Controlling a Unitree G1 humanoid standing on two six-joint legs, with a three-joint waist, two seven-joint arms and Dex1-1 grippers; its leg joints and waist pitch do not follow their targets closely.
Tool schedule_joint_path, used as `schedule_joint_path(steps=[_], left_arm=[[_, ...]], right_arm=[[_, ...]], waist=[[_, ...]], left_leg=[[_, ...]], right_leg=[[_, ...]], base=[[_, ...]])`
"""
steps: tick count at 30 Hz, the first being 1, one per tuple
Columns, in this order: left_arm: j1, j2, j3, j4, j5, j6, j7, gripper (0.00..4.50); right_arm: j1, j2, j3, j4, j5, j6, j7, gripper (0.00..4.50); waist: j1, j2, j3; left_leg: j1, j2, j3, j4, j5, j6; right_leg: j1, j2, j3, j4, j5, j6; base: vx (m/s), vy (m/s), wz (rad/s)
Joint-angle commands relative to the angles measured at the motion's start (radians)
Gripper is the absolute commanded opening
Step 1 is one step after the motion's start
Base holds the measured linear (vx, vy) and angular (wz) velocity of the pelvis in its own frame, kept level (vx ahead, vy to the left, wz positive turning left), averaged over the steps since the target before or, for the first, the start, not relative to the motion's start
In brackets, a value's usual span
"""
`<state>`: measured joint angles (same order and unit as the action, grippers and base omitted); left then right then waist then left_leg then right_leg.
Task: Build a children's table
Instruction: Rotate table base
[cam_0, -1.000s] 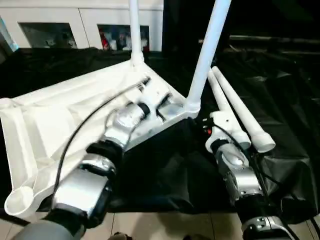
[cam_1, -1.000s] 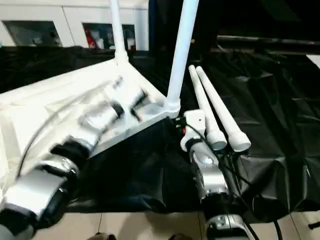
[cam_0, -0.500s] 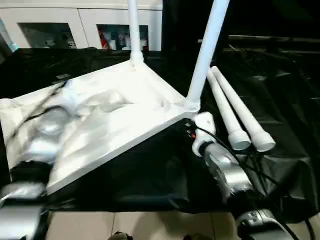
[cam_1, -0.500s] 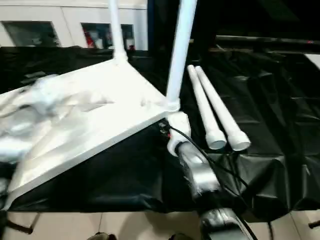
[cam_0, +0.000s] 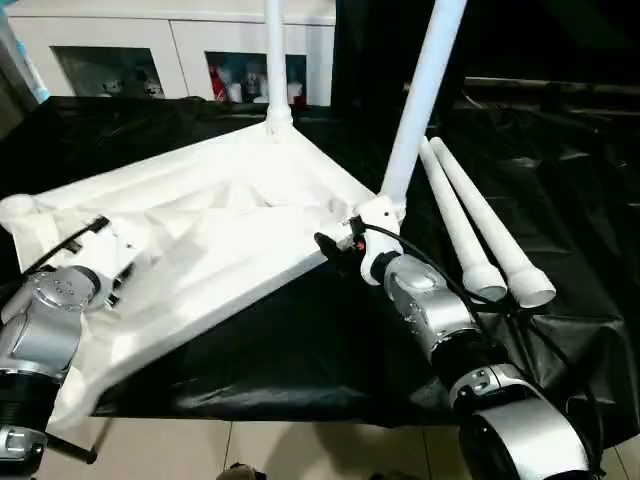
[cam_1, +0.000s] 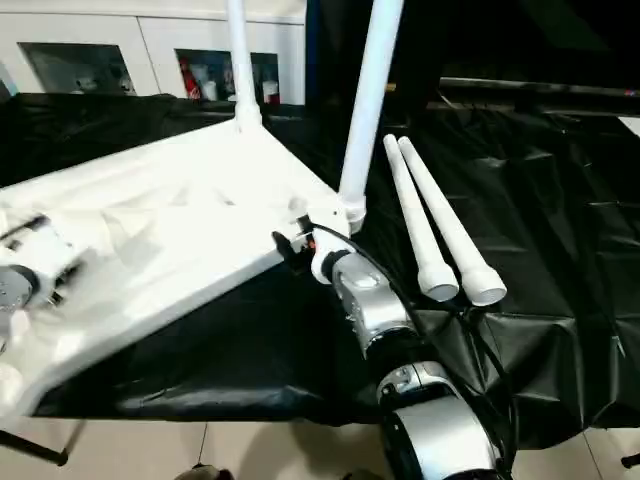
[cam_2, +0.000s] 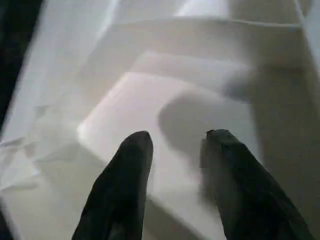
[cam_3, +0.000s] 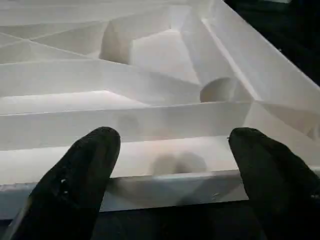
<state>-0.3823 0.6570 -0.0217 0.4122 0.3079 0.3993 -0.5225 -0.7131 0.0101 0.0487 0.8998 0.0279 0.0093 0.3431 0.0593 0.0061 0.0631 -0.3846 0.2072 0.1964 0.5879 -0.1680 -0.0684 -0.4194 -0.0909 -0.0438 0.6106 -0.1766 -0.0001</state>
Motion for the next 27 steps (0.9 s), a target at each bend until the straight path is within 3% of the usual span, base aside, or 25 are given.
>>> schedule_joint_path(steps=[1,5,6,12,17,18,20,21,23,27], left_arm=[[0.003,0.001,-0.059,0.003,-0.01,-0.001,-0.053,1.98],[-0.012,0.008,-0.062,0.02,-0.003,-0.009,-0.053,1.98],[-0.018,0.011,-0.06,0.024,-0.003,-0.011,-0.06,1.98],[-0.02,0.013,-0.067,-0.001,-0.021,-0.001,-0.101,1.98],[-0.013,0.026,-0.089,-0.016,-0.047,-0.022,-0.178,1.98],[-0.008,0.027,-0.089,-0.029,-0.061,-0.021,-0.205,1.98],[0.001,0.028,-0.089,-0.059,-0.093,-0.026,-0.26,1.98],[0.008,0.031,-0.09,-0.088,-0.122,-0.034,-0.313,1.98],[0.011,0.033,-0.091,-0.106,-0.14,-0.031,-0.341,1.98],[0.027,0.044,-0.098,-0.177,-0.224,-0.068,-0.461,1.98]], right_arm=[[-0.014,-0.009,-0.004,0.025,-0.012,-0.008,-0.04,3.94],[-0.008,-0.015,-0.046,-0.001,0.011,-0.078,-0.092,3.94],[0.002,-0.022,-0.073,-0.022,0.024,-0.109,-0.117,3.94],[0.012,-0.055,-0.115,0.001,0.012,-0.127,-0.234,3.94],[-0.003,-0.071,-0.063,0.099,-0.036,-0.013,-0.209,3.94],[-0.005,-0.064,-0.053,0.111,-0.038,-0.004,-0.181,3.94],[-0.01,-0.049,-0.044,0.124,-0.033,-0.004,-0.137,3.94],[-0.018,-0.033,-0.036,0.133,-0.025,-0.011,-0.097,3.94],[-0.024,-0.025,-0.029,0.139,-0.022,-0.015,-0.074,3.94],[-0.05,-0.01,-0.01,0.162,-0.033,-0.023,-0.021,3.94]], waist=[[-0.002,0.02,-0.078],[-0.001,0.02,-0.075],[-0.002,0.025,-0.074],[-0.002,0.022,-0.08],[-0.005,0.02,-0.079],[-0.006,0.016,-0.08],[-0.004,0.018,-0.081],[-0.005,0.013,-0.079],[-0.005,0.017,-0.078],[-0.009,0.012,-0.077]], left_leg=[[0.027,0.013,-0.008,-0.07,-0.233,-0.019],[0.03,0.014,-0.009,-0.073,-0.274,-0.027],[0.03,0.014,-0.011,-0.076,-0.288,-0.035],[0.029,0.009,-0.009,-0.069,-0.236,-0.033],[0.025,0.007,-0.008,-0.067,-0.246,-0.022],[0.024,0.008,-0.008,-0.066,-0.246,-0.019],[0.025,0.012,-0.009,-0.067,-0.246,-0.014],[0.025,0.014,-0.008,-0.068,-0.248,-0.012],[0.025,0.015,-0.009,-0.069,-0.25,-0.013],[0.025,0.015,-0.008,-0.069,-0.243,-0.011]], right_leg=[[0.043,-0.034,0.03,-0.05,-0.064,-0.244],[0.041,-0.038,0.032,-0.058,-0.135,-0.225],[0.04,-0.036,0.032,-0.06,-0.16,-0.213],[0.044,-0.029,0.03,-0.051,-0.077,-0.222],[0.047,-0.03,0.029,-0.053,-0.098,-0.233],[0.047,-0.032,0.03,-0.053,-0.098,-0.238],[0.047,-0.037,0.03,-0.051,-0.097,-0.244],[0.045,-0.035,0.03,-0.052,-0.102,-0.247],[0.046,-0.035,0.03,-0.051,-0.105,-0.249],[0.047,-0.036,0.031,-0.05,-0.111,-0.252]], base=[[0.0,0.0,0.0],[0.0,0.0,0.0],[0.0,0.0,0.0],[0.0,0.0,0.0],[0.0,0.0,0.0],[0.0,0.0,0.0],[0.0,0.0,0.0],[0.0,0.0,0.0],[0.0,0.0,0.0],[0.0,0.0,0.0]])
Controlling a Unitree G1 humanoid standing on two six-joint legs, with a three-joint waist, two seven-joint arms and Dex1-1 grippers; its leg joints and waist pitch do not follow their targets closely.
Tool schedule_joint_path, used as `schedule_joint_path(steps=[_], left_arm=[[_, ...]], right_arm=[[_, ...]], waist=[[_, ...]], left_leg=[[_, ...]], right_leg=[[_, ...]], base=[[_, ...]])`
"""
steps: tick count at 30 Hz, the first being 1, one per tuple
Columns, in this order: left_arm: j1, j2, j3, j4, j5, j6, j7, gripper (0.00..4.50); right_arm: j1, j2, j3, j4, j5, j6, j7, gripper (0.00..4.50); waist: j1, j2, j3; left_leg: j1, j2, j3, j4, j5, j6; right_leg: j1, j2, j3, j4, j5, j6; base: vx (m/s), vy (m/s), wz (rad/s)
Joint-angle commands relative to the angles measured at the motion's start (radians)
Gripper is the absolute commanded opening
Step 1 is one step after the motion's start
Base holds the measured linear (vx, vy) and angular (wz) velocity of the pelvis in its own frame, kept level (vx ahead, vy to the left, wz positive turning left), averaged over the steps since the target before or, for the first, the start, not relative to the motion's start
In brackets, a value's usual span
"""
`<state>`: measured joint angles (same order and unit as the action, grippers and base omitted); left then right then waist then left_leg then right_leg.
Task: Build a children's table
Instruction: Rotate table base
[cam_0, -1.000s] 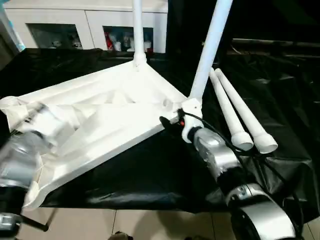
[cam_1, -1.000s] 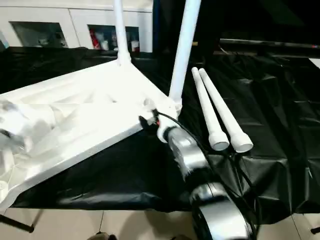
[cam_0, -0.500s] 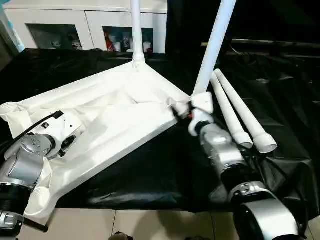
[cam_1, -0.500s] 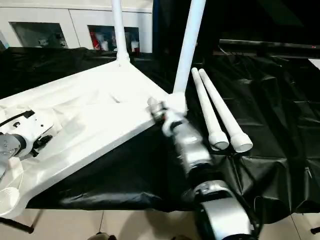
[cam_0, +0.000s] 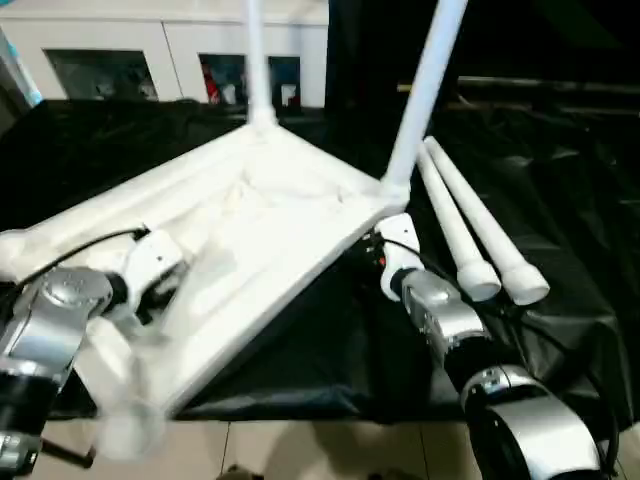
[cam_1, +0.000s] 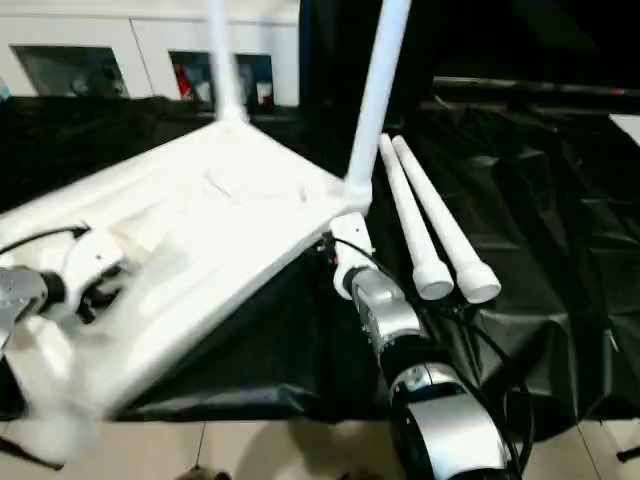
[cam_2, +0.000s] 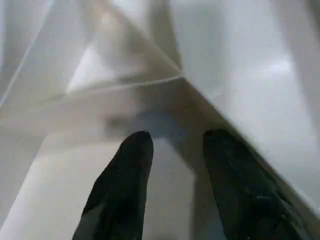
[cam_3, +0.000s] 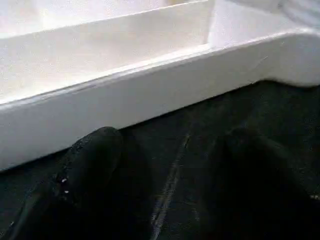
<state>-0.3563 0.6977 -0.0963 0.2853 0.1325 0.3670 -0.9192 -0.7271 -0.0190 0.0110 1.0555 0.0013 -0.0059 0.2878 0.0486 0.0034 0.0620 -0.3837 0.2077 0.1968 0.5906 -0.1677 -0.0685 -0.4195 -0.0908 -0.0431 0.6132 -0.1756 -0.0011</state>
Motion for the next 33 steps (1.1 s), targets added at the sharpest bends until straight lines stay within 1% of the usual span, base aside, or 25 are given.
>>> schedule_joint_path(steps=[1,2,3,5,9,11,13,14,15,16,17,18,19,20,21,22,23,24,25,26,27,28,29,32,33], left_arm=[[0.002,0.005,-0.025,-0.055,-0.054,-0.043,-0.074,1.98],[0.007,0.007,-0.031,-0.078,-0.079,-0.034,-0.112,1.98],[0.012,0.009,-0.04,-0.101,-0.1,-0.026,-0.152,1.98],[0.015,0.008,-0.06,-0.133,-0.127,-0.021,-0.212,1.98],[-0.025,-0.033,-0.114,-0.121,-0.136,-0.027,-0.265,1.98],[-0.061,-0.065,-0.134,-0.084,-0.14,-0.038,-0.288,1.98],[-0.089,-0.089,-0.149,-0.052,-0.14,-0.046,-0.303,1.98],[-0.119,-0.112,-0.163,-0.015,-0.139,-0.058,-0.319,1.98],[-0.136,-0.123,-0.17,0.01,-0.13,-0.071,-0.314,1.98],[-0.181,-0.153,-0.184,0.084,-0.102,-0.112,-0.297,1.98],[-0.203,-0.167,-0.19,0.124,-0.09,-0.134,-0.287,1.98],[-0.244,-0.188,-0.198,0.196,-0.057,-0.172,-0.243,1.98],[-0.266,-0.197,-0.205,0.235,-0.039,-0.191,-0.213,1.98],[-0.281,-0.204,-0.206,0.26,-0.03,-0.204,-0.192,1.98],[-0.331,-0.228,-0.204,0.347,-0.002,-0.239,-0.114,1.98],[-0.331,-0.228,-0.204,0.347,-0.002,-0.239,-0.114,1.98],[-0.399,-0.241,-0.221,0.459,0.055,-0.298,-0.003,1.98],[-0.414,-0.243,-0.224,0.483,0.066,-0.303,0.02,1.98],[-0.434,-0.245,-0.23,0.515,0.08,-0.313,0.048,1.98],[-0.447,-0.246,-0.234,0.536,0.089,-0.321,0.064,1.98],[-0.492,-0.248,-0.243,0.611,0.123,-0.346,0.146,1.98],[-0.52,-0.251,-0.247,0.657,0.145,-0.361,0.211,1.98],[-0.52,-0.251,-0.247,0.657,0.145,-0.361,0.211,1.98],[-0.571,-0.271,-0.217,0.738,0.169,-0.392,0.437,1.98],[-0.574,-0.273,-0.214,0.744,0.168,-0.396,0.448,1.98]], right_arm=[[-0.039,0.02,0.028,0.009,-0.009,-0.008,0.038,3.94],[-0.045,0.021,0.03,0.012,-0.011,-0.008,0.048,3.94],[-0.05,0.021,0.033,0.015,-0.013,-0.01,0.057,3.94],[-0.058,0.019,0.036,0.02,-0.015,-0.013,0.069,3.94],[-0.07,0.004,0.033,0.032,-0.024,-0.021,0.074,3.94],[-0.074,-0.005,0.031,0.036,-0.026,-0.025,0.077,3.94],[-0.076,-0.012,0.028,0.038,-0.027,-0.027,0.08,3.94],[-0.077,-0.019,0.025,0.036,-0.026,-0.028,0.086,3.94],[-0.076,-0.022,0.025,0.034,-0.027,-0.029,0.086,3.94],[-0.074,-0.031,0.025,0.028,-0.029,-0.032,0.086,3.94],[-0.073,-0.036,0.025,0.026,-0.031,-0.034,0.086,3.94],[-0.072,-0.042,0.022,0.021,-0.031,-0.036,0.086,3.94],[-0.073,-0.045,0.019,0.021,-0.03,-0.038,0.087,3.94],[-0.072,-0.048,0.019,0.018,-0.03,-0.039,0.086,3.94],[-0.068,-0.056,0.019,0.006,-0.031,-0.042,0.084,3.94],[-0.068,-0.056,0.019,0.006,-0.031,-0.042,0.084,3.94],[-0.061,-0.07,0.017,-0.016,-0.028,-0.04,0.087,3.94],[-0.058,-0.073,0.017,-0.022,-0.028,-0.04,0.088,3.94],[-0.055,-0.078,0.018,-0.032,-0.028,-0.041,0.09,3.94],[-0.053,-0.082,0.018,-0.038,-0.028,-0.041,0.091,3.94],[-0.039,-0.099,0.021,-0.079,-0.028,-0.04,0.102,3.94],[-0.03,-0.111,0.021,-0.109,-0.027,-0.038,0.113,3.94],[-0.03,-0.111,0.021,-0.109,-0.027,-0.038,0.113,3.94],[-0.004,-0.149,0.016,-0.202,-0.011,-0.012,0.159,3.94],[-0.003,-0.151,0.016,-0.208,-0.01,-0.01,0.162,3.94]], waist=[[0.001,0.015,-0.076],[-0.002,0.011,-0.076],[-0.002,0.013,-0.076],[-0.004,0.01,-0.077],[-0.007,0.009,-0.076],[-0.008,0.005,-0.076],[-0.007,0.007,-0.077],[-0.008,0.009,-0.078],[-0.006,0.008,-0.08],[-0.006,0.012,-0.079],[-0.004,0.01,-0.08],[-0.002,0.012,-0.08],[-0.002,0.01,-0.079],[-0.001,0.01,-0.081],[-0.001,0.007,-0.082],[-0.001,0.007,-0.082],[-0.002,0.011,-0.081],[-0.001,0.009,-0.083],[-0.001,0.009,-0.082],[-0.005,0.009,-0.082],[-0.005,0.008,-0.085],[-0.005,0.007,-0.084],[-0.004,0.008,-0.084],[-0.003,0.003,-0.086],[0.001,0.005,-0.088]], left_leg=[[0.024,0.014,-0.009,-0.072,-0.243,-0.011],[0.023,0.014,-0.007,-0.072,-0.242,-0.011],[0.023,0.015,-0.008,-0.072,-0.23,-0.009],[0.023,0.015,-0.007,-0.07,-0.211,-0.004],[0.025,0.014,-0.003,-0.068,-0.204,0.002],[0.023,0.014,-0.003,-0.068,-0.211,-0.001],[0.026,0.012,-0.002,-0.066,-0.21,-0.003],[0.023,0.012,-0.002,-0.066,-0.199,-0.002],[0.025,0.011,-0.002,-0.064,-0.197,-0.003],[0.026,0.008,-0.001,-0.063,-0.195,0.0],[0.027,0.008,-0.001,-0.062,-0.197,0.002],[0.026,0.009,-0.002,-0.062,-0.2,-0.001],[0.024,0.008,-0.002,-0.063,-0.207,-0.001],[0.027,0.009,-0.002,-0.062,-0.219,-0.005],[0.023,0.006,-0.004,-0.062,-0.212,-0.001],[0.023,0.006,-0.004,-0.062,-0.212,-0.001],[0.024,0.005,-0.004,-0.061,-0.219,-0.001],[0.025,0.008,-0.006,-0.061,-0.233,-0.002],[0.023,0.007,-0.008,-0.061,-0.233,-0.003],[0.016,0.006,-0.011,-0.063,-0.234,-0.006],[0.02,0.006,-0.01,-0.06,-0.227,-0.004],[0.02,0.005,-0.01,-0.059,-0.223,0.003],[0.021,0.006,-0.01,-0.058,-0.22,0.005],[0.018,0.006,-0.011,-0.056,-0.198,0.019],[0.022,0.007,-0.011,-0.054,-0.191,0.026]], right_leg=[[0.046,-0.036,0.03,-0.051,-0.114,-0.252],[0.046,-0.035,0.03,-0.052,-0.115,-0.253],[0.049,-0.037,0.031,-0.05,-0.106,-0.254],[0.049,-0.036,0.03,-0.047,-0.089,-0.258],[0.049,-0.034,0.031,-0.047,-0.085,-0.265],[0.051,-0.035,0.032,-0.049,-0.101,-0.26],[0.05,-0.035,0.033,-0.05,-0.107,-0.256],[0.052,-0.034,0.033,-0.048,-0.088,-0.257],[0.053,-0.034,0.032,-0.047,-0.082,-0.258],[0.052,-0.031,0.032,-0.049,-0.073,-0.258],[0.051,-0.03,0.032,-0.051,-0.071,-0.259],[0.054,-0.033,0.032,-0.048,-0.066,-0.259],[0.054,-0.031,0.031,-0.052,-0.077,-0.255],[0.055,-0.033,0.032,-0.052,-0.081,-0.252],[0.058,-0.032,0.03,-0.052,-0.079,-0.244],[0.058,-0.032,0.03,-0.052,-0.079,-0.244],[0.056,-0.03,0.03,-0.055,-0.081,-0.24],[0.059,-0.033,0.03,-0.054,-0.093,-0.236],[0.06,-0.034,0.029,-0.054,-0.101,-0.232],[0.065,-0.034,0.027,-0.055,-0.119,-0.225],[0.061,-0.035,0.027,-0.057,-0.112,-0.228],[0.06,-0.031,0.027,-0.057,-0.099,-0.231],[0.061,-0.031,0.028,-0.056,-0.089,-0.233],[0.064,-0.031,0.025,-0.052,-0.059,-0.241],[0.063,-0.03,0.025,-0.051,-0.045,-0.243]], base=[[0.0,0.0,0.0],[0.0,0.0,0.0],[0.0,0.0,0.0],[0.0,0.0,0.0],[0.0,0.0,0.0],[0.0,0.0,0.0],[0.0,0.0,0.0],[0.0,0.0,0.0],[0.0,0.0,0.0],[0.0,0.0,0.0],[0.0,0.0,0.0],[0.0,0.0,0.0],[0.0,0.0,0.0],[0.0,0.0,0.0],[0.0,0.0,0.0],[0.0,0.0,0.0],[0.0,0.0,0.0],[0.0,0.0,0.0],[0.0,0.0,0.0],[0.0,0.0,0.0],[0.0,0.0,0.0],[0.0,0.0,0.0],[0.0,0.0,0.0],[0.0,0.0,0.0],[0.0,0.0,0.0]])
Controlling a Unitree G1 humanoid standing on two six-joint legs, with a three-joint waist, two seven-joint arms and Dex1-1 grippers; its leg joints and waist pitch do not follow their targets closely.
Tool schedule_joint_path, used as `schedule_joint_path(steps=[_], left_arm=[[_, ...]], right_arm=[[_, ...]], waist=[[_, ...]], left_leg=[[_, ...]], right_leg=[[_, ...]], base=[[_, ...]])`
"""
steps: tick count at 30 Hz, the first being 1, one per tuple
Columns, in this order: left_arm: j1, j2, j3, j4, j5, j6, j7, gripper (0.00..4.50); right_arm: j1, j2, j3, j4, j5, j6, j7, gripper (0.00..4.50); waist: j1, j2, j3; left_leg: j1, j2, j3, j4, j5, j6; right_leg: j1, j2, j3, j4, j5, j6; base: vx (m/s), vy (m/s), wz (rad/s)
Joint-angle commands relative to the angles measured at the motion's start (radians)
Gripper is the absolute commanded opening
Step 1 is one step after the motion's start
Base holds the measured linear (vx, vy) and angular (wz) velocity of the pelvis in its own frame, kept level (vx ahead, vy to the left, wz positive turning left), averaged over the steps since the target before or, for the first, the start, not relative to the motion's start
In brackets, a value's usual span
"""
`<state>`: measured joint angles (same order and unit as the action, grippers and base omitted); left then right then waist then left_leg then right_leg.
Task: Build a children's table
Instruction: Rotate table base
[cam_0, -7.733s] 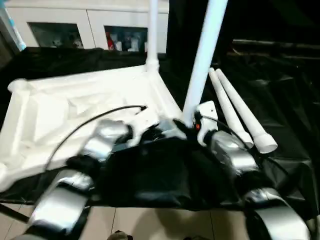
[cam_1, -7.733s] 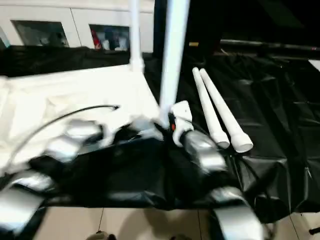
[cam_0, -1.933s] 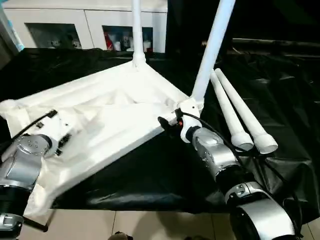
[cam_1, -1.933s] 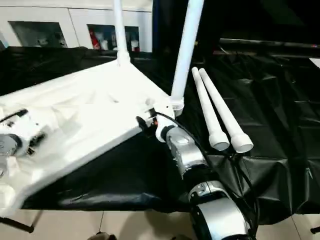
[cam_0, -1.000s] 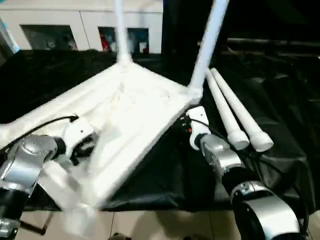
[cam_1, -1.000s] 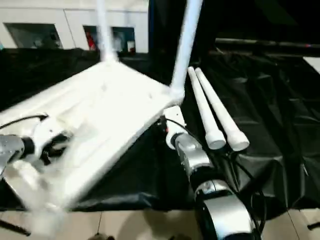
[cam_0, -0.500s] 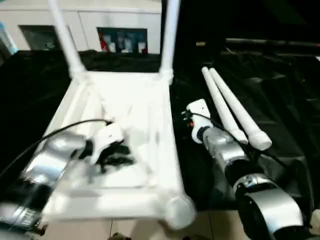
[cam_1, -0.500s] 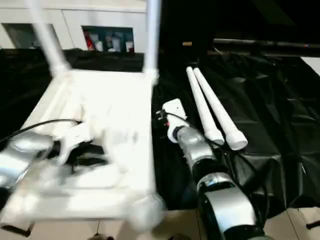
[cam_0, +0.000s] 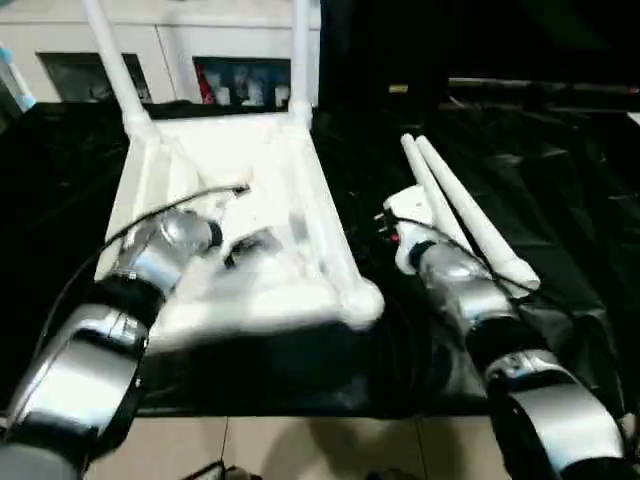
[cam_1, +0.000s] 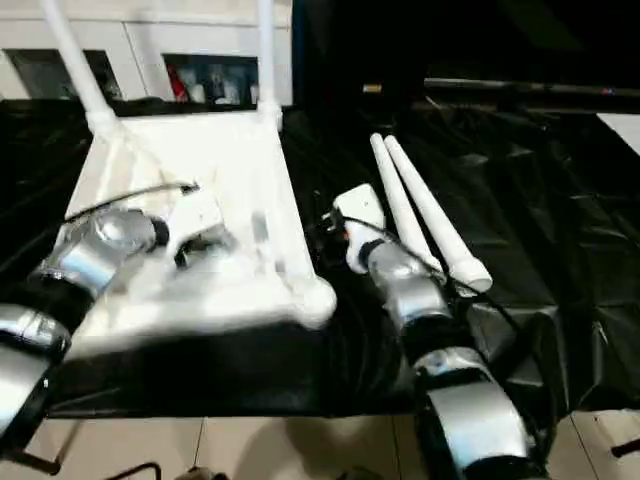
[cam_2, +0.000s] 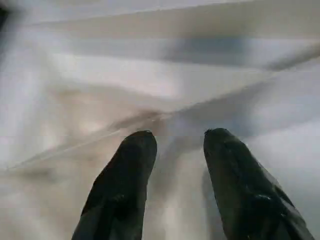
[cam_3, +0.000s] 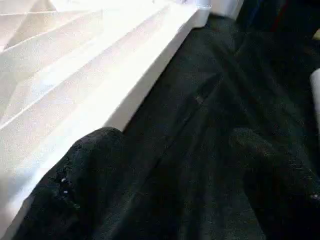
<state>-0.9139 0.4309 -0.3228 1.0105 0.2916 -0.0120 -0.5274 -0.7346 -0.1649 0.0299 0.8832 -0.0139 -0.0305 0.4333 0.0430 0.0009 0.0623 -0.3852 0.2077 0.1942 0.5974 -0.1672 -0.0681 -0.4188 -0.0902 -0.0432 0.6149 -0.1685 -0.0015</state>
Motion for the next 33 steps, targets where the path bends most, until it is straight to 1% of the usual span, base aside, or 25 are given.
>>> schedule_joint_path(steps=[1,2,4,8,9,10,11,12,13,14,15,16,18,20,21,22,23,24,25,26,27,30,31,32,33], left_arm=[[-0.021,-0.009,0.016,0.029,0.008,-0.023,0.073,1.98],[-0.023,-0.015,0.024,0.035,0.006,-0.04,0.101,1.98],[-0.027,-0.018,0.017,0.05,0.029,-0.09,0.158,1.98],[0.007,-0.025,0.066,-0.026,-0.032,-0.114,0.096,1.98],[0.025,-0.035,0.095,-0.068,-0.083,-0.101,0.039,1.98],[0.082,-0.047,0.13,-0.197,-0.192,-0.04,-0.12,1.98],[0.082,-0.047,0.13,-0.197,-0.192,-0.04,-0.12,1.98],[0.174,-0.026,0.11,-0.391,-0.305,0.059,-0.307,1.98],[0.22,0.0,0.08,-0.484,-0.345,0.094,-0.393,1.98],[0.235,0.01,0.069,-0.513,-0.358,0.105,-0.422,1.98],[0.274,0.049,0.026,-0.577,-0.375,0.128,-0.495,1.98],[0.282,0.06,0.014,-0.585,-0.372,0.128,-0.508,1.98],[0.274,0.065,-0.004,-0.538,-0.323,0.092,-0.502,1.98],[0.266,0.062,-0.01,-0.505,-0.295,0.068,-0.494,1.98],[0.26,0.059,-0.011,-0.48,-0.269,0.047,-0.489,1.98],[0.257,0.061,-0.016,-0.466,-0.2,0.039,-0.452,1.98],[0.249,0.059,-0.02,-0.446,-0.174,0.03,-0.426,1.98],[0.248,0.059,-0.02,-0.444,-0.172,0.029,-0.423,1.98],[0.234,0.067,-0.043,-0.434,-0.155,0.036,-0.38,1.98],[0.234,0.067,-0.043,-0.434,-0.155,0.036,-0.38,1.98],[0.224,0.067,-0.055,-0.42,-0.151,0.036,-0.362,1.98],[0.191,0.056,-0.087,-0.361,-0.101,0.004,-0.313,1.98],[0.178,0.039,-0.085,-0.327,-0.081,-0.013,-0.295,1.98],[0.172,0.031,-0.084,-0.309,-0.07,-0.022,-0.285,1.98],[0.15,0.01,-0.084,-0.259,-0.033,-0.047,-0.244,1.98]], right_arm=[[0.008,-0.01,-0.003,-0.045,0.007,0.017,0.022,3.94],[0.019,-0.026,-0.001,-0.078,0.009,0.026,0.042,3.94],[0.05,-0.059,-0.001,-0.157,0.018,0.058,0.077,3.94],[0.108,-0.106,-0.01,-0.302,0.025,0.164,0.076,3.94],[0.126,-0.115,-0.016,-0.347,0.036,0.215,0.082,3.94],[0.158,-0.132,-0.023,-0.421,0.074,0.287,0.124,3.94],[0.158,-0.132,-0.023,-0.421,0.074,0.287,0.124,3.94],[0.199,-0.152,-0.026,-0.505,0.112,0.344,0.173,3.94],[0.22,-0.165,-0.021,-0.541,0.122,0.361,0.197,3.94],[0.226,-0.17,-0.019,-0.552,0.124,0.365,0.206,3.94],[0.26,-0.205,0.007,-0.601,0.122,0.365,0.263,3.94],[0.271,-0.217,0.017,-0.617,0.123,0.364,0.284,3.94],[0.314,-0.267,0.047,-0.705,0.149,0.379,0.363,3.94],[0.331,-0.288,0.059,-0.745,0.17,0.395,0.4,3.94],[0.345,-0.306,0.068,-0.785,0.19,0.419,0.429,3.94],[0.387,-0.36,0.091,-0.896,0.237,0.484,0.514,3.94],[0.403,-0.386,0.102,-0.936,0.258,0.512,0.551,3.94],[0.405,-0.388,0.104,-0.94,0.26,0.515,0.555,3.94],[0.429,-0.428,0.121,-0.994,0.281,0.557,0.61,3.94],[0.429,-0.428,0.121,-0.994,0.281,0.557,0.61,3.94],[0.44,-0.451,0.133,-1.013,0.28,0.574,0.63,3.94],[0.454,-0.49,0.152,-1.03,0.26,0.59,0.646,3.94],[0.455,-0.494,0.153,-1.035,0.261,0.597,0.639,3.94],[0.455,-0.496,0.153,-1.037,0.261,0.601,0.635,3.94],[0.457,-0.503,0.155,-1.049,0.263,0.614,0.628,3.94]], waist=[[0.006,0.006,-0.088],[0.007,-0.001,-0.088],[0.015,0.0,-0.09],[0.026,-0.004,-0.09],[0.029,-0.006,-0.087],[0.03,-0.007,-0.087],[0.037,-0.007,-0.083],[0.041,-0.012,-0.084],[0.047,-0.012,-0.08],[0.046,-0.009,-0.082],[0.043,-0.007,-0.079],[0.042,-0.007,-0.077],[0.04,-0.004,-0.069],[0.04,-0.004,-0.065],[0.042,-0.003,-0.068],[0.042,-0.002,-0.069],[0.047,-0.002,-0.069],[0.045,-0.003,-0.069],[0.043,0.0,-0.07],[0.044,-0.003,-0.071],[0.045,-0.002,-0.071],[0.047,-0.005,-0.073],[0.047,0.0,-0.074],[0.044,-0.004,-0.072],[0.047,-0.001,-0.076]], left_leg=[[0.02,0.007,-0.008,-0.061,-0.188,0.031],[0.017,0.006,-0.007,-0.06,-0.179,0.038],[0.019,0.008,-0.006,-0.058,-0.157,0.056],[0.018,0.007,-0.004,-0.054,-0.112,0.075],[0.018,0.007,-0.004,-0.057,-0.118,0.075],[0.019,0.008,-0.003,-0.057,-0.127,0.073],[0.019,0.012,-0.002,-0.059,-0.141,0.073],[0.021,0.018,-0.003,-0.061,-0.159,0.067],[0.017,0.022,-0.003,-0.064,-0.165,0.063],[0.02,0.024,-0.003,-0.065,-0.169,0.057],[0.023,0.023,0.0,-0.065,-0.194,0.046],[0.023,0.021,0.0,-0.067,-0.211,0.04],[0.029,0.017,-0.002,-0.073,-0.294,0.008],[0.033,0.015,-0.004,-0.076,-0.328,-0.001],[0.031,0.016,-0.008,-0.079,-0.325,-0.007],[0.03,0.017,-0.009,-0.079,-0.325,-0.012],[0.031,0.02,-0.012,-0.08,-0.328,-0.007],[0.029,0.02,-0.013,-0.08,-0.323,-0.004],[0.024,0.018,-0.014,-0.081,-0.314,-0.007],[0.023,0.019,-0.014,-0.081,-0.315,-0.008],[0.027,0.019,-0.013,-0.079,-0.313,-0.009],[0.022,0.016,-0.012,-0.074,-0.287,-0.006],[0.021,0.016,-0.012,-0.073,-0.281,-0.006],[0.02,0.012,-0.009,-0.072,-0.279,-0.001],[0.021,0.013,-0.011,-0.07,-0.277,-0.004]], right_leg=[[0.064,-0.031,0.025,-0.052,-0.047,-0.247],[0.065,-0.031,0.024,-0.052,-0.041,-0.252],[0.065,-0.032,0.024,-0.05,-0.014,-0.258],[0.065,-0.032,0.025,-0.046,0.025,-0.262],[0.066,-0.035,0.025,-0.048,0.0,-0.27],[0.064,-0.035,0.026,-0.05,-0.016,-0.272],[0.066,-0.041,0.027,-0.053,-0.046,-0.283],[0.064,-0.043,0.027,-0.051,-0.077,-0.282],[0.062,-0.045,0.028,-0.05,-0.103,-0.277],[0.059,-0.044,0.028,-0.051,-0.111,-0.271],[0.049,-0.037,0.028,-0.054,-0.137,-0.259],[0.049,-0.035,0.028,-0.058,-0.161,-0.247],[0.043,-0.034,0.031,-0.076,-0.29,-0.186],[0.04,-0.033,0.032,-0.088,-0.354,-0.146],[0.042,-0.035,0.032,-0.088,-0.362,-0.131],[0.043,-0.037,0.032,-0.086,-0.361,-0.128],[0.046,-0.035,0.033,-0.087,-0.351,-0.114],[0.046,-0.036,0.034,-0.085,-0.339,-0.112],[0.047,-0.037,0.032,-0.084,-0.341,-0.119],[0.048,-0.036,0.031,-0.085,-0.341,-0.115],[0.043,-0.036,0.033,-0.085,-0.329,-0.125],[0.045,-0.038,0.033,-0.083,-0.294,-0.141],[0.046,-0.04,0.032,-0.081,-0.286,-0.149],[0.045,-0.035,0.032,-0.087,-0.293,-0.144],[0.048,-0.038,0.031,-0.083,-0.29,-0.147]], base=[[0.0,0.0,0.0],[0.0,0.0,0.0],[0.0,0.0,0.0],[0.0,0.0,0.0],[0.0,0.0,0.0],[0.0,0.0,0.0],[0.0,0.0,0.0],[0.0,0.0,0.0],[0.0,0.0,0.0],[0.0,0.0,0.0],[0.0,0.0,0.0],[0.0,0.0,0.0],[0.0,0.0,0.0],[0.0,0.0,0.0],[0.0,0.0,0.0],[0.0,0.0,0.0],[0.0,0.0,0.0],[0.0,0.0,0.0],[0.0,0.0,0.0],[0.0,0.0,0.0],[0.0,0.0,0.0],[0.0,0.0,0.0],[0.0,0.0,0.0],[0.0,0.0,0.0],[0.0,0.0,0.0]])
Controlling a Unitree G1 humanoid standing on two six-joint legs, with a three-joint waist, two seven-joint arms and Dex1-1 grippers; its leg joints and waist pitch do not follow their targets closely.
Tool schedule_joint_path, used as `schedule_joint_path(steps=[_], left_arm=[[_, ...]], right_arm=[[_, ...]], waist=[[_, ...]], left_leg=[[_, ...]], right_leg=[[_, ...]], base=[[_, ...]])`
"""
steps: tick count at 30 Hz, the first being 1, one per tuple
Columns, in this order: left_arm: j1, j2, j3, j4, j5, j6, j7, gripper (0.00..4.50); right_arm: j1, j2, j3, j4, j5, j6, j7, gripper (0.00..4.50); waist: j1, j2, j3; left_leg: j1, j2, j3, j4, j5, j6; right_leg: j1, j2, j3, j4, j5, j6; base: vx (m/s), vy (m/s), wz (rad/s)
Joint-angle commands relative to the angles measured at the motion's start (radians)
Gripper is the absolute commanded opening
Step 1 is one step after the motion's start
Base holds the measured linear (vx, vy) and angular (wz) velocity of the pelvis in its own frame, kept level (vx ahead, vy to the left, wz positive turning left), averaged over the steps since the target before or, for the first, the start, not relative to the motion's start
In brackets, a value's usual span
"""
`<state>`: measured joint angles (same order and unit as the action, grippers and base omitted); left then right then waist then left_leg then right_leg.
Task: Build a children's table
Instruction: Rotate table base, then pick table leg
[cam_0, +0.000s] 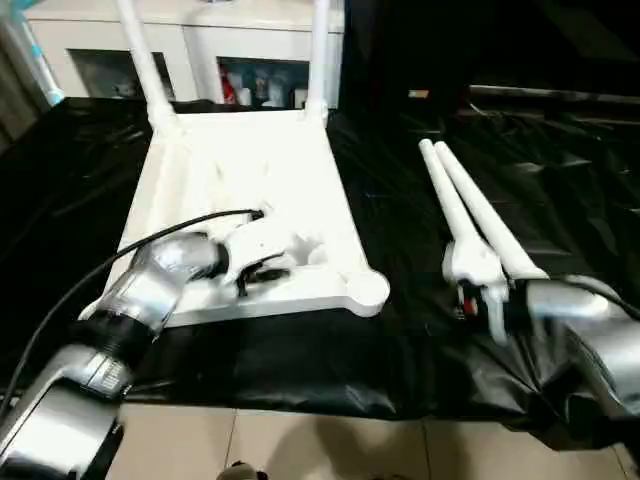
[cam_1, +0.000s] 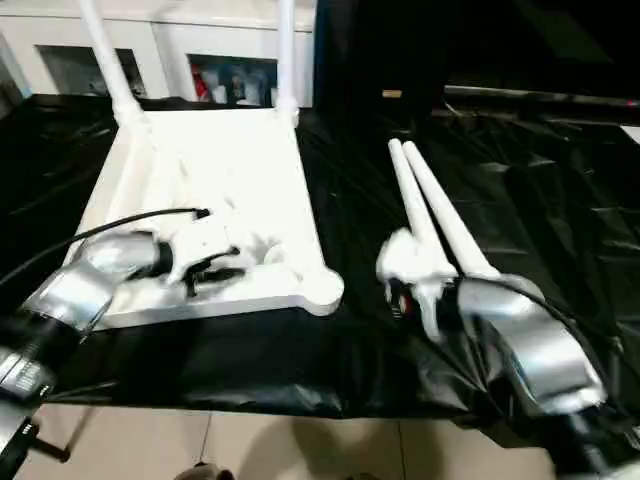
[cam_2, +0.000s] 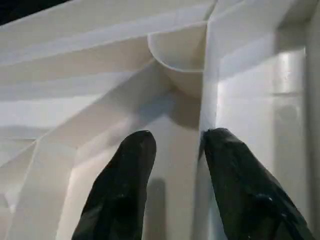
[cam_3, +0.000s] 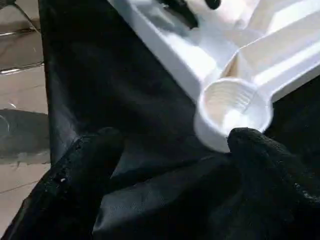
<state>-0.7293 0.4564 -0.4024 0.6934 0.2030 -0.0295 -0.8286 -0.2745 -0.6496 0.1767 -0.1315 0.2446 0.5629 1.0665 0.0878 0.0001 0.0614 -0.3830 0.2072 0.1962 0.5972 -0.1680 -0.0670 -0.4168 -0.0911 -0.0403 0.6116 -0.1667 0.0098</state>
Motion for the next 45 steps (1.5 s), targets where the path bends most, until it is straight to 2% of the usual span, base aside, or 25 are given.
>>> schedule_joint_path(steps=[1,11,12,13,15,17,18,19,20,21,22,24,25,26,27,28,29,33,34,35,38,39,40,42,45], left_arm=[[-0.044,-0.02,-0.006,0.074,0.071,-0.04,0.082,1.98],[-0.071,0.021,-0.006,0.064,0.13,-0.056,0.229,1.98],[-0.056,0.031,0.019,0.035,0.131,-0.058,0.244,1.98],[-0.049,0.033,0.034,0.019,0.127,-0.056,0.247,1.98],[0.038,0.044,0.134,-0.203,0.031,0.057,0.181,1.98],[0.063,0.046,0.155,-0.268,-0.008,0.099,0.162,1.98],[0.103,0.055,0.18,-0.367,-0.072,0.163,0.128,1.98],[0.11,0.059,0.181,-0.384,-0.081,0.17,0.119,1.98],[0.141,0.073,0.186,-0.45,-0.125,0.199,0.084,2.08],[0.154,0.074,0.19,-0.479,-0.149,0.219,0.07,2.14],[0.163,0.071,0.197,-0.496,-0.169,0.231,0.064,2.14],[0.182,0.047,0.223,-0.534,-0.209,0.266,0.059,2.14],[0.185,0.041,0.228,-0.54,-0.214,0.274,0.06,2.14],[0.19,0.036,0.232,-0.55,-0.214,0.284,0.06,2.14],[0.209,0.024,0.238,-0.595,-0.211,0.334,0.062,2.14],[0.211,0.023,0.238,-0.6,-0.21,0.34,0.062,2.14],[0.216,0.024,0.235,-0.615,-0.211,0.354,0.06,2.14],[0.24,0.056,0.225,-0.69,-0.244,0.419,0.041,2.14],[0.245,0.063,0.225,-0.701,-0.248,0.43,0.035,2.14],[0.245,0.063,0.225,-0.701,-0.248,0.43,0.035,2.14],[0.257,0.079,0.224,-0.726,-0.254,0.45,0.01,2.14],[0.26,0.08,0.224,-0.732,-0.254,0.456,0.006,2.14],[0.264,0.083,0.223,-0.744,-0.254,0.468,-0.006,2.14],[0.265,0.092,0.217,-0.762,-0.26,0.488,-0.013,2.14],[0.262,0.097,0.214,-0.772,-0.266,0.501,-0.013,2.14]], right_arm=[[-0.003,-0.02,0.007,-0.037,0.005,0.024,-0.008,3.94],[0.011,0.008,-0.031,-0.058,0.012,0.045,-0.069,3.94],[0.013,0.023,-0.046,-0.06,0.017,0.048,-0.092,3.94],[0.014,0.03,-0.053,-0.06,0.019,0.051,-0.104,3.94],[-0.006,0.067,-0.084,-0.043,-0.004,0.097,-0.207,3.94],[-0.022,0.08,-0.091,-0.026,-0.016,0.115,-0.246,3.94],[-0.064,0.111,-0.105,0.026,-0.036,0.143,-0.316,3.94],[-0.079,0.122,-0.114,0.046,-0.036,0.147,-0.333,3.94],[-0.145,0.168,-0.153,0.14,-0.04,0.158,-0.409,4.11],[-0.184,0.192,-0.178,0.2,-0.041,0.159,-0.453,4.22],[-0.215,0.206,-0.193,0.246,-0.043,0.158,-0.484,4.29],[-0.3,0.233,-0.219,0.37,-0.058,0.153,-0.565,4.32],[-0.319,0.237,-0.224,0.397,-0.062,0.151,-0.582,4.47],[-0.349,0.243,-0.226,0.444,-0.069,0.139,-0.606,4.47],[-0.458,0.262,-0.233,0.62,-0.098,0.096,-0.702,4.47],[-0.469,0.264,-0.234,0.639,-0.101,0.091,-0.712,4.47],[-0.505,0.26,-0.216,0.703,-0.125,0.086,-0.734,4.47],[-0.622,0.252,-0.185,0.914,-0.183,0.051,-0.771,4.47],[-0.645,0.25,-0.182,0.958,-0.191,0.048,-0.773,4.47],[-0.645,0.25,-0.182,0.958,-0.191,0.048,-0.773,4.47],[-0.697,0.249,-0.189,1.068,-0.191,0.041,-0.764,4.47],[-0.709,0.251,-0.191,1.093,-0.188,0.041,-0.759,4.47],[-0.73,0.254,-0.195,1.141,-0.185,0.037,-0.748,4.47],[-0.756,0.259,-0.21,1.205,-0.181,0.031,-0.733,4.47],[-0.771,0.259,-0.212,1.245,-0.185,0.026,-0.72,4.47]], waist=[[0.003,-0.002,-0.074],[0.001,0.004,-0.076],[0.001,0.005,-0.078],[0.001,0.012,-0.078],[-0.004,0.006,-0.077],[-0.003,0.01,-0.079],[-0.005,0.01,-0.079],[-0.009,0.009,-0.075],[-0.006,0.001,-0.078],[-0.013,-0.002,-0.074],[-0.012,0.003,-0.072],[-0.015,0.003,-0.072],[-0.012,0.006,-0.075],[-0.01,0.006,-0.075],[-0.018,0.007,-0.078],[-0.018,0.004,-0.077],[-0.016,0.007,-0.079],[-0.019,0.011,-0.079],[-0.02,0.016,-0.074],[-0.024,0.013,-0.076],[-0.028,0.022,-0.072],[-0.029,0.019,-0.071],[-0.028,0.028,-0.068],[-0.03,0.024,-0.062],[-0.028,0.032,-0.057]], left_leg=[[0.019,0.013,-0.013,-0.069,-0.278,-0.002],[0.018,0.015,-0.017,-0.069,-0.272,-0.005],[0.018,0.016,-0.018,-0.069,-0.268,-0.007],[0.019,0.016,-0.018,-0.069,-0.264,-0.009],[0.019,0.02,-0.018,-0.073,-0.25,-0.021],[0.024,0.019,-0.015,-0.069,-0.249,-0.024],[0.023,0.017,-0.015,-0.069,-0.246,-0.028],[0.019,0.015,-0.013,-0.072,-0.249,-0.025],[0.026,0.015,-0.012,-0.067,-0.251,-0.027],[0.017,0.01,-0.01,-0.071,-0.255,-0.029],[0.026,0.011,-0.008,-0.069,-0.272,-0.036],[0.026,0.009,-0.008,-0.068,-0.276,-0.05],[0.031,0.01,-0.007,-0.066,-0.274,-0.055],[0.029,0.009,-0.006,-0.066,-0.264,-0.053],[0.022,0.009,-0.009,-0.065,-0.238,-0.062],[0.019,0.007,-0.01,-0.069,-0.234,-0.066],[0.024,0.007,-0.006,-0.062,-0.236,-0.069],[0.017,0.004,-0.007,-0.061,-0.215,-0.056],[0.016,0.003,-0.006,-0.063,-0.222,-0.056],[0.016,0.002,-0.006,-0.061,-0.221,-0.052],[0.017,0.003,-0.006,-0.061,-0.231,-0.045],[0.017,0.003,-0.005,-0.061,-0.238,-0.041],[0.017,0.003,-0.006,-0.062,-0.244,-0.043],[0.017,0.004,-0.005,-0.062,-0.28,-0.041],[0.016,0.005,-0.004,-0.062,-0.272,-0.03]], right_leg=[[0.045,-0.034,0.028,-0.083,-0.296,-0.151],[0.047,-0.035,0.024,-0.076,-0.255,-0.17],[0.048,-0.035,0.024,-0.073,-0.24,-0.176],[0.047,-0.035,0.024,-0.072,-0.231,-0.181],[0.05,-0.038,0.024,-0.064,-0.2,-0.206],[0.044,-0.034,0.025,-0.061,-0.187,-0.223],[0.043,-0.035,0.024,-0.057,-0.191,-0.231],[0.042,-0.031,0.024,-0.064,-0.204,-0.225],[0.039,-0.035,0.025,-0.061,-0.217,-0.224],[0.041,-0.032,0.024,-0.066,-0.254,-0.213],[0.032,-0.031,0.026,-0.072,-0.284,-0.203],[0.032,-0.03,0.025,-0.07,-0.3,-0.197],[0.031,-0.031,0.026,-0.069,-0.293,-0.198],[0.033,-0.029,0.026,-0.07,-0.274,-0.193],[0.035,-0.031,0.025,-0.058,-0.238,-0.207],[0.04,-0.029,0.022,-0.06,-0.241,-0.205],[0.036,-0.031,0.024,-0.061,-0.235,-0.207],[0.043,-0.027,0.022,-0.053,-0.174,-0.216],[0.04,-0.025,0.022,-0.055,-0.169,-0.218],[0.044,-0.023,0.022,-0.052,-0.152,-0.225],[0.043,-0.022,0.021,-0.051,-0.13,-0.237],[0.045,-0.021,0.021,-0.054,-0.131,-0.24],[0.043,-0.023,0.021,-0.052,-0.134,-0.242],[0.043,-0.023,0.02,-0.056,-0.17,-0.255],[0.042,-0.025,0.02,-0.059,-0.183,-0.257]], base=[[0.0,0.0,0.0],[0.0,0.0,0.0],[0.0,0.0,0.0],[0.0,0.0,0.0],[0.0,0.0,0.0],[0.0,0.0,0.0],[0.0,0.0,0.0],[0.0,0.0,0.0],[0.0,0.0,0.0],[0.0,0.0,0.0],[0.0,0.0,0.0],[0.0,0.0,0.0],[0.0,0.0,0.0],[0.0,0.0,0.0],[0.0,0.0,0.0],[0.0,0.0,0.0],[0.0,0.0,0.0],[0.0,0.0,0.0],[0.0,0.0,0.0],[0.0,0.0,0.0],[0.0,0.0,0.0],[0.0,0.0,0.0],[0.0,0.0,0.0],[0.0,0.0,0.0],[0.0,0.0,0.0]])
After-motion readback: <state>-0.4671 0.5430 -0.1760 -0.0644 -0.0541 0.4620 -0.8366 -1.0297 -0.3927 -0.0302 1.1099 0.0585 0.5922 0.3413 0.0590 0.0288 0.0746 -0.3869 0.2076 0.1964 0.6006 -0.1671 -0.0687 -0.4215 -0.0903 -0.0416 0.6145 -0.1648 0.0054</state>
